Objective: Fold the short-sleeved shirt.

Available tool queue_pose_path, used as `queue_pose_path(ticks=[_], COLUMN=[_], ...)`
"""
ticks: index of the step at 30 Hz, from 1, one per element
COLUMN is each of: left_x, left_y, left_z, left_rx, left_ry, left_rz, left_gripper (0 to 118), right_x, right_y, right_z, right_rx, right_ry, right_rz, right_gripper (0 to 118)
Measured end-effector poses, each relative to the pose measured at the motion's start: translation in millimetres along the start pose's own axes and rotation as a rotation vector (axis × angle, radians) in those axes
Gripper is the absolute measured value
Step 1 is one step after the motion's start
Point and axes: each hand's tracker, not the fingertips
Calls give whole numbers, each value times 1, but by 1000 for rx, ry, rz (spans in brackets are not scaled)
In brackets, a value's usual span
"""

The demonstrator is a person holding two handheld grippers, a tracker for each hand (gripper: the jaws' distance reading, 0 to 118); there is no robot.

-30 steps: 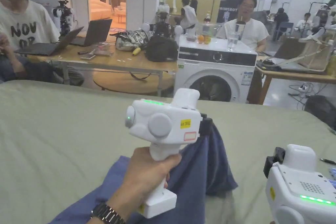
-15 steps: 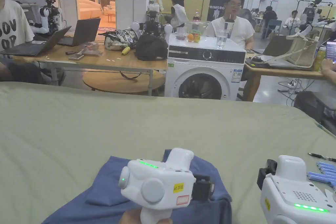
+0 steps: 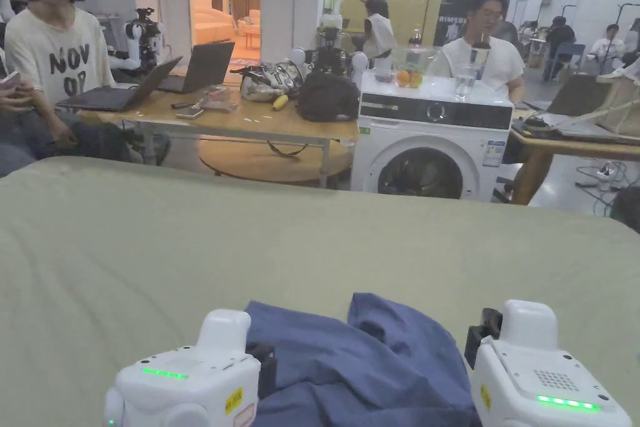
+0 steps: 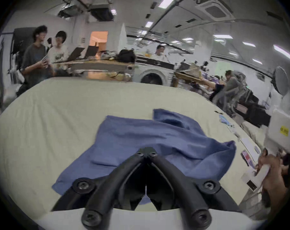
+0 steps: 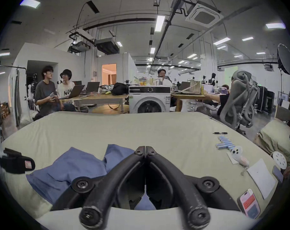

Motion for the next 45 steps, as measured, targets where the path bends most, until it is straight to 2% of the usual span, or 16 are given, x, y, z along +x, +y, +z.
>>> queue_pose_path(ticks=[3,12,13,16,17,22,25,27,30,33,37,38,39,40,44,45], left_x=[-34,-90,-95,-102,-102,-106,-99,-83,-65,-65,-67,-67,-69,-70,-82,-83], left_y=[27,115,121,127,126,108,98,96,85,85,91,92,92,91,80,76], left_z=[-18,-126,-139,-181,-195,-262,-276,-268,-260,-243,-187,-172,-162,-148,-97,-89], left_rx=[-44,-228,-252,-339,-363,-481,-495,-443,-442,-454,-323,-301,-282,-250,-176,-159], left_ry=[0,46,34,33,63,131,163,224,177,151,106,98,95,110,69,84], left_rz=[62,43,54,61,56,34,-7,-91,-186,-148,-108,-121,-130,-119,-17,-3], left_gripper=[0,2,5,48,55,56,60,56,0,0,0,0,0,0,0,0], right_x=[-4,1,2,6,8,19,28,33,40,45,47,47,46,46,44,43], right_y=[-1,0,0,-2,-2,-3,-4,-4,-6,-7,-7,-7,-8,-10,-25,-30], right_z=[-7,-30,-32,-38,-39,-44,-46,-47,-54,-66,-91,-99,-106,-116,-153,-162], right_rx=[-18,-75,-80,-94,-101,-128,-150,-159,-185,-231,-325,-348,-364,-407,-551,-584], right_ry=[11,10,8,3,0,-16,-30,-41,-50,-38,-12,-1,6,23,70,70], right_rz=[8,39,44,45,43,39,34,38,46,38,38,42,50,53,46,48], right_gripper=[0,0,0,0,0,0,0,0,0,0,0,8,22,40,54,54])
